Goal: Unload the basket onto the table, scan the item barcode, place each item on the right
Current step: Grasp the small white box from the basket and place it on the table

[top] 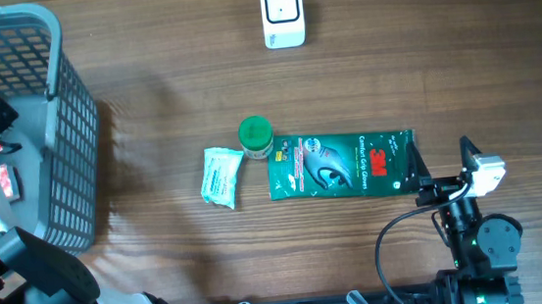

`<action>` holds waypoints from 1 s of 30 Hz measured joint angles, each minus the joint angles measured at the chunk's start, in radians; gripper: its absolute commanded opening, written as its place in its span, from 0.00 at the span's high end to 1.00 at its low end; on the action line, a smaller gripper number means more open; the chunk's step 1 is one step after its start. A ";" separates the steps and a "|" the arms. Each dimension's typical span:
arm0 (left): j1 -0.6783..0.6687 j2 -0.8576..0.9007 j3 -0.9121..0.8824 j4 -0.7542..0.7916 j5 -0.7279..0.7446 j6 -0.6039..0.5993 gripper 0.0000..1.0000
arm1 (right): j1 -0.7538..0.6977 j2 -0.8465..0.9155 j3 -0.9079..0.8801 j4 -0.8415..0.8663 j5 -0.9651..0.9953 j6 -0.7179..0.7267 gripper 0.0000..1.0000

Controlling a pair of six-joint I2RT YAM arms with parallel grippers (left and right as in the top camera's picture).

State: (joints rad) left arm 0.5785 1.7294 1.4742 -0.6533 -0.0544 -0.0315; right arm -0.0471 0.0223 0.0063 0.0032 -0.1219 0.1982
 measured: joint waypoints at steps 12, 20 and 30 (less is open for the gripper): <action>0.000 0.000 0.000 -0.013 0.000 -0.004 0.87 | 0.000 0.000 0.000 0.000 0.000 0.000 0.00; 0.000 0.000 0.000 -0.011 0.000 -0.004 0.72 | 0.000 0.000 0.000 0.000 0.000 0.000 0.00; 0.000 0.000 0.000 0.006 0.000 -0.007 0.75 | 0.000 0.000 0.000 0.000 0.000 0.000 0.00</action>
State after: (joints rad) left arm 0.5785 1.7298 1.4742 -0.6468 -0.0544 -0.0383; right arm -0.0471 0.0223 0.0063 0.0032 -0.1215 0.1982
